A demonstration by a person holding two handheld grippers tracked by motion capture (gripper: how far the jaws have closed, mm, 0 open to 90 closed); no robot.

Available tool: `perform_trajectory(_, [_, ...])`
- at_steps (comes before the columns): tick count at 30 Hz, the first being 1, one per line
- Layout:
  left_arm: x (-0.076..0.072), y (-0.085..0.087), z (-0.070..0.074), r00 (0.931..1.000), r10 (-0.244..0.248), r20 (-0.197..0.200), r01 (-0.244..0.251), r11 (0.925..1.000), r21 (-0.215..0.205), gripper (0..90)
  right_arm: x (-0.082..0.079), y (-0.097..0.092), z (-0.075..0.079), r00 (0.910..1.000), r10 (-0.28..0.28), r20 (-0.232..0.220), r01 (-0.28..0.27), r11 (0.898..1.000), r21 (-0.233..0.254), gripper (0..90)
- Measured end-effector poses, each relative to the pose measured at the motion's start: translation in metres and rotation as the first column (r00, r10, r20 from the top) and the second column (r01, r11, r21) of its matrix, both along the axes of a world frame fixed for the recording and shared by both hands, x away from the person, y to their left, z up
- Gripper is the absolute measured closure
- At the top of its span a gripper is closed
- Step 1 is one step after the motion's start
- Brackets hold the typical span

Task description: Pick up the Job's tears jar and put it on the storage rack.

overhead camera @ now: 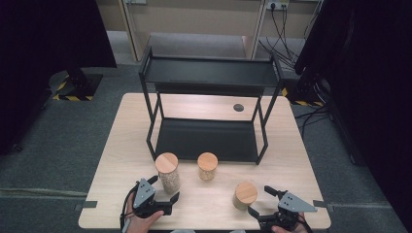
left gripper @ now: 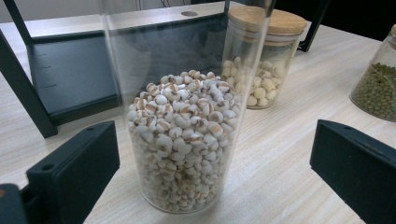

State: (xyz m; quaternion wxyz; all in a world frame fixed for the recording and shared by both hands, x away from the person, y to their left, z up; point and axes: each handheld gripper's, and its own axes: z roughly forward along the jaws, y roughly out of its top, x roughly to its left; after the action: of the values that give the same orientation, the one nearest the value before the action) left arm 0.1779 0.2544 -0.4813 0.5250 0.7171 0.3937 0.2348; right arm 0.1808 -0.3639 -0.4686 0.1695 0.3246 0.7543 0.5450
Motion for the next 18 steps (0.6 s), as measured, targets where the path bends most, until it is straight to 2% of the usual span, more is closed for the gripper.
perform_trajectory(18, [0.0005, -0.0007, -0.0009, 1.0, 0.003, -0.006, -0.003, 1.0, -0.001, 1.1, 0.0002, 0.0012, 0.0, 1.0, -0.001, -0.005, 0.001, 1.0, 0.002, 2.0])
